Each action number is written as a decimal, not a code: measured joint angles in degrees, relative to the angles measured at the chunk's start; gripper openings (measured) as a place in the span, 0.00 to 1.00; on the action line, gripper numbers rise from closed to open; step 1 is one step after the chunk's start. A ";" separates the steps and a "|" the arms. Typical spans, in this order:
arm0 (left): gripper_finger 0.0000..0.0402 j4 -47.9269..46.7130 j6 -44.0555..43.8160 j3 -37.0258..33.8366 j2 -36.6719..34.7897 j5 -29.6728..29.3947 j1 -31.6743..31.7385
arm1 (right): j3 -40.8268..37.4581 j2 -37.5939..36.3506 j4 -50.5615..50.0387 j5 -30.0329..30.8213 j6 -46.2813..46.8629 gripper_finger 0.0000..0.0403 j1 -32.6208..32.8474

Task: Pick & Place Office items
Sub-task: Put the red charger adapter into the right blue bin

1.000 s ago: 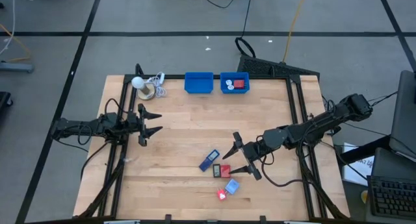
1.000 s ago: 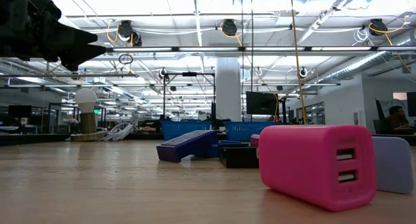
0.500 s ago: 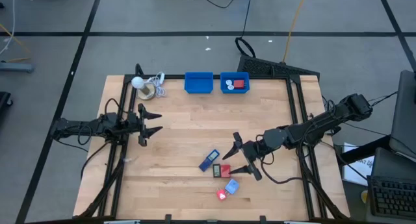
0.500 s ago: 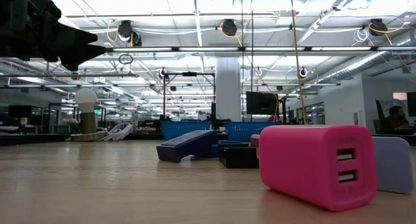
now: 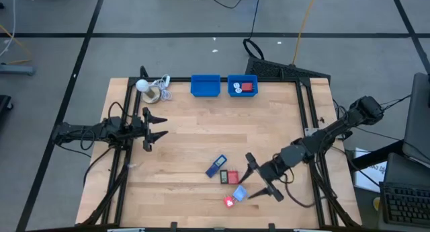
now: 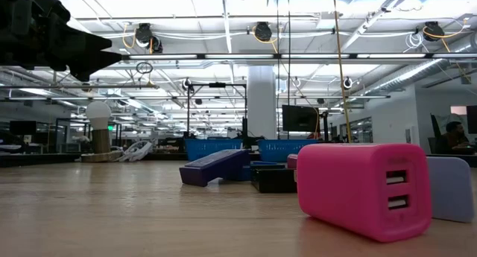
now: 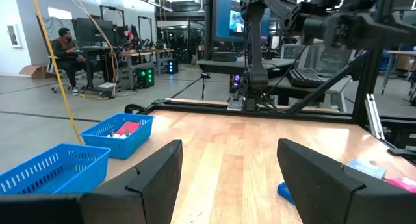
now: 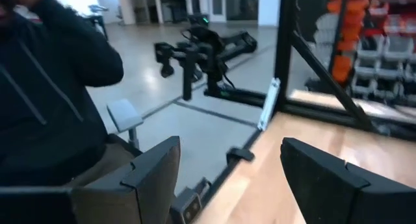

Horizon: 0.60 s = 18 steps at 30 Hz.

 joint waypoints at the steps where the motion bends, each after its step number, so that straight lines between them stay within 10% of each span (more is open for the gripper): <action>1: 0.64 0.00 0.00 0.00 0.02 -0.02 0.00 | 0.00 0.00 0.72 0.00 -0.60 0.63 0.64; 18: 0.64 -0.02 0.07 0.00 0.00 -0.02 0.00 | 0.00 0.00 2.63 0.00 -1.25 0.63 5.70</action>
